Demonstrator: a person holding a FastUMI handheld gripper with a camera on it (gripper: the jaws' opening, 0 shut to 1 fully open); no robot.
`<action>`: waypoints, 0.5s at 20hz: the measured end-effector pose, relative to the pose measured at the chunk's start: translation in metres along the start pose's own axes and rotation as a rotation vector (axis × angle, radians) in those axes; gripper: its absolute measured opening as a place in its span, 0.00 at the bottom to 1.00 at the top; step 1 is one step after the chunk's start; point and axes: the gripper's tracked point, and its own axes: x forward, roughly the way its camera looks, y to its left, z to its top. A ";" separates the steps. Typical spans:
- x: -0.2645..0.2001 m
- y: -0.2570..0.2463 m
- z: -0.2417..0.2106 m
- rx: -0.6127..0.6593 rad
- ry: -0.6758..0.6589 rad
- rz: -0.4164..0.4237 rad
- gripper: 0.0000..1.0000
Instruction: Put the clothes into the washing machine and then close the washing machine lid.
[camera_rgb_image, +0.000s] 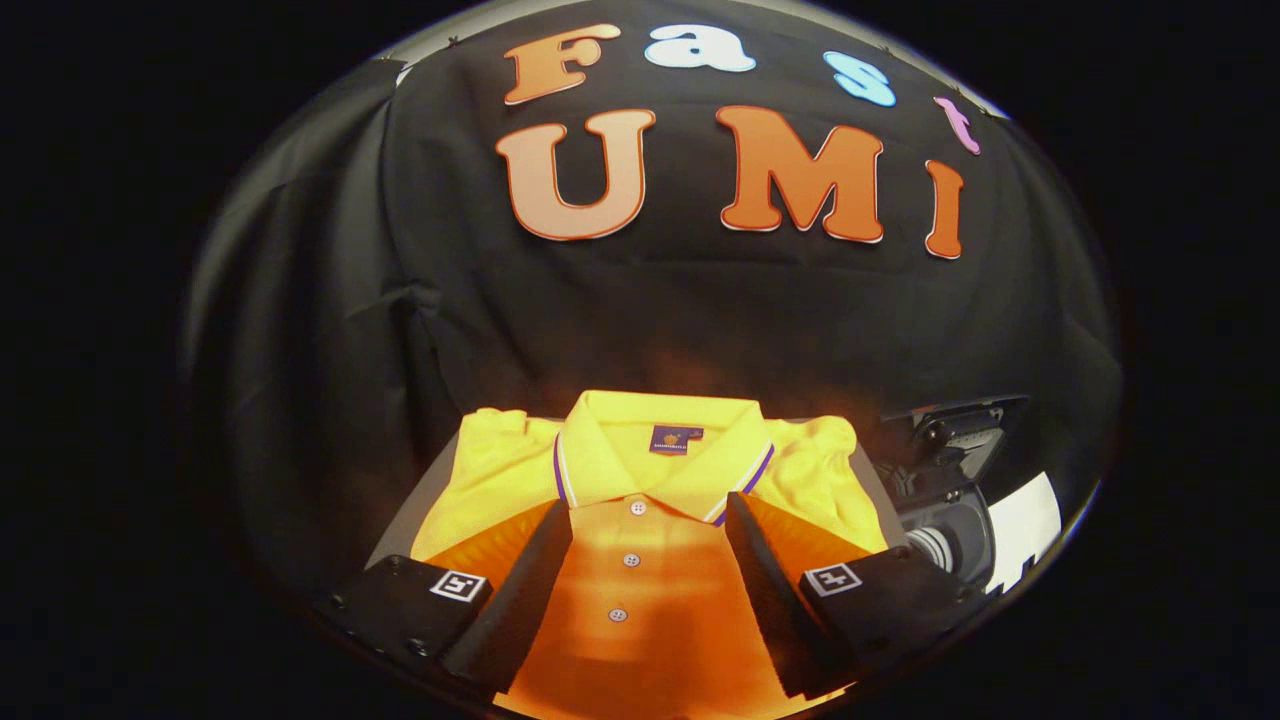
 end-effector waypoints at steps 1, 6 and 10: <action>0.005 0.003 -0.007 0.008 0.028 0.003 1.00; 0.016 -0.003 -0.025 0.027 0.139 -0.044 0.99; 0.014 0.001 -0.027 -0.009 0.205 -0.058 1.00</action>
